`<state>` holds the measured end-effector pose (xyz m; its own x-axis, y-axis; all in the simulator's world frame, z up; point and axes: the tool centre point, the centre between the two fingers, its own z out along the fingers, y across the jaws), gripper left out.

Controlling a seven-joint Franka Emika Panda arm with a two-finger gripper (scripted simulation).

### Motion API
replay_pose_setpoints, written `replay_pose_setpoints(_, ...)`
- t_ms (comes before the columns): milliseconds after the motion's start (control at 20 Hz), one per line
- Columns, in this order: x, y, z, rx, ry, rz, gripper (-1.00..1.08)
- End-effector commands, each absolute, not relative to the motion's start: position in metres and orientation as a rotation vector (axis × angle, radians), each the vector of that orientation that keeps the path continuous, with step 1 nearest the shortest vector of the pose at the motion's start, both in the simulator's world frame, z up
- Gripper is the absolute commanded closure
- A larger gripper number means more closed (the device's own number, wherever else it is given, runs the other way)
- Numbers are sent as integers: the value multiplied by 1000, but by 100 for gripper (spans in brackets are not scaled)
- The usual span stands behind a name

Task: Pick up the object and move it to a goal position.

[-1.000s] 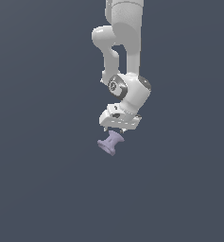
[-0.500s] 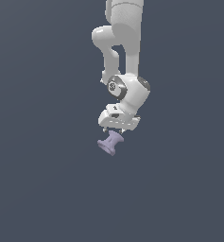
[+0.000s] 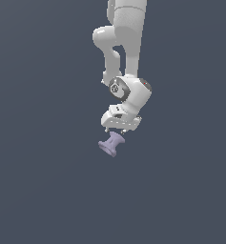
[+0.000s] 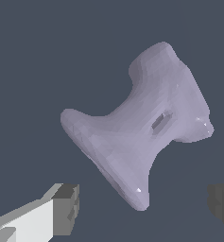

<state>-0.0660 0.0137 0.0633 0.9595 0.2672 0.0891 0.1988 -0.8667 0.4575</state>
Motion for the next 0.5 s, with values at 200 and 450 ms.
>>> replay_pose_setpoints(200, -68, 15, 61, 2647, 344, 211, -100)
replay_pose_setpoints(450, -67, 12, 55, 2647, 345, 211, -100)
